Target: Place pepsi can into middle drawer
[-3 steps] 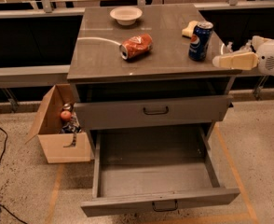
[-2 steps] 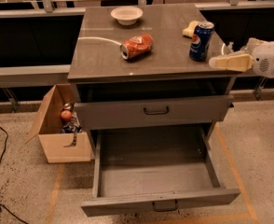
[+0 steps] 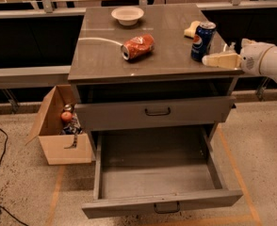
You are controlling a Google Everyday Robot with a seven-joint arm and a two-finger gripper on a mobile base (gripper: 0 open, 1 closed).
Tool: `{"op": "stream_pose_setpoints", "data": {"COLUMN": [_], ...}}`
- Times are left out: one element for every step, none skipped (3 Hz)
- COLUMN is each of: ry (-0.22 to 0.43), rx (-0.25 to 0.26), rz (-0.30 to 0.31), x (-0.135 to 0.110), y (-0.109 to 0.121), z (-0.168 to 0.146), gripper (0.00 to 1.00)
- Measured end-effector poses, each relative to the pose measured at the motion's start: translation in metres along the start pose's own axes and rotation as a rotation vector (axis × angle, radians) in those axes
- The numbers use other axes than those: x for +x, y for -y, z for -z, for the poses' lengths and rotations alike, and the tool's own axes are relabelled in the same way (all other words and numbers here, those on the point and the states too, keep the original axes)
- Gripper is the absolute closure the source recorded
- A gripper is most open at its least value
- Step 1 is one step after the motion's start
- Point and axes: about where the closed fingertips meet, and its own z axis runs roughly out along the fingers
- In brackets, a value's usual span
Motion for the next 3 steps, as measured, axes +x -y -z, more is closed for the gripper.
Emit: {"op": "stream_pose_setpoints", "data": {"ry": [0.005, 0.042, 0.081], "rx": [0.007, -0.023, -0.058], "rz": [0.005, 0.008, 0.015], "x": [0.001, -0.015, -0.028], "y": [0.007, 0.007, 0.003], "z": [-0.015, -0.036, -0.062], "gripper": [0.0, 0.0, 0.0]}}
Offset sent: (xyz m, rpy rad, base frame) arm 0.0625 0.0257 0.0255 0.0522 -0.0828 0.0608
